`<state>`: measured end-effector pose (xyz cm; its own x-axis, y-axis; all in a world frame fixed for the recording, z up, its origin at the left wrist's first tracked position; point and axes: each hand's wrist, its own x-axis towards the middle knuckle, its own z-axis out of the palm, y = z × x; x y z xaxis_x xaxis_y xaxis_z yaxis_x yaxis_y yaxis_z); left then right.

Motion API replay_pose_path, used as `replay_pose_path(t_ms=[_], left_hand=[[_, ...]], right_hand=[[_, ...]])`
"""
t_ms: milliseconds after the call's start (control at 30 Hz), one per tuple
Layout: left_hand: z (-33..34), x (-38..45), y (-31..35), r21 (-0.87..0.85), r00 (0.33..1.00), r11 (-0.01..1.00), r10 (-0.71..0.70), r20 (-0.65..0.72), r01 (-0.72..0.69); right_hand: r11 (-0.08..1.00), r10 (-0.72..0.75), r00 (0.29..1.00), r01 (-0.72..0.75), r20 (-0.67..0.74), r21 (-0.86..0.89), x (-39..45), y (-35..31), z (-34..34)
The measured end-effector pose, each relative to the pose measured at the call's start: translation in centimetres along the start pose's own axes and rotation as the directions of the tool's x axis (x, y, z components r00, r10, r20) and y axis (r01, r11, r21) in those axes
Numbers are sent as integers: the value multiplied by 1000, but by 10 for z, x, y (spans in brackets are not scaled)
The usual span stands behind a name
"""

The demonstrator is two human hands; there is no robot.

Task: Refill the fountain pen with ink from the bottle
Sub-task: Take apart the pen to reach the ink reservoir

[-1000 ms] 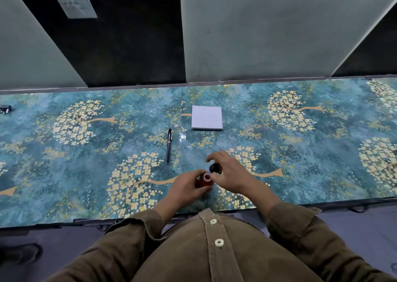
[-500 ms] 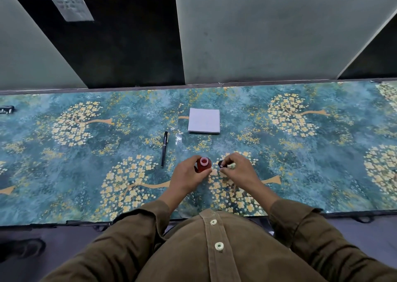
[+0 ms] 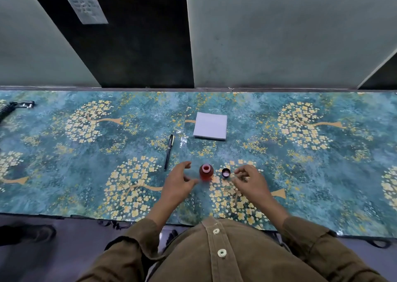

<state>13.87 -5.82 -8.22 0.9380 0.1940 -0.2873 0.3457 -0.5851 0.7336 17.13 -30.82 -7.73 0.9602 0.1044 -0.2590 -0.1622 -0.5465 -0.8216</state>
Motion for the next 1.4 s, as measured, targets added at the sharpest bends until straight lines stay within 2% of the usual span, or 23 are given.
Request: replay_pose_path(t_ms=[167,333,600,833,967,1133,1267,1400], left_hand=[[-34,19,0,21,951,991,-121,-285,132],[-56,51,7,80,909,972,-177,-378,223],[-56,72,5,214,923,926,-239,-302,310],[-66,65,2,53,923,961,-245,-296,272],[-73,29,19,-103,946,980,-189,-262,167],[-84,-33,36,-294,982,955,-79,-173,25],[-91,-75,42,-274,992,959,45,-122,-77],[-91,-100,47,-273,994,956,95,-58,-107]], right_hand=[[997,64,998,-63,-11,43,-20,9,-6],[991,100,994,-95,-53,94,-34,9,-3],[961,208,966,-172,-154,214,-67,25,-5],[950,226,958,-177,-174,258,-79,-1,-5],[963,146,983,-115,-115,245,-72,-41,3],[947,38,999,-43,20,318,-60,-100,24],[873,2,990,-70,139,484,-58,-140,44],[834,-4,980,-106,199,542,-58,-156,52]])
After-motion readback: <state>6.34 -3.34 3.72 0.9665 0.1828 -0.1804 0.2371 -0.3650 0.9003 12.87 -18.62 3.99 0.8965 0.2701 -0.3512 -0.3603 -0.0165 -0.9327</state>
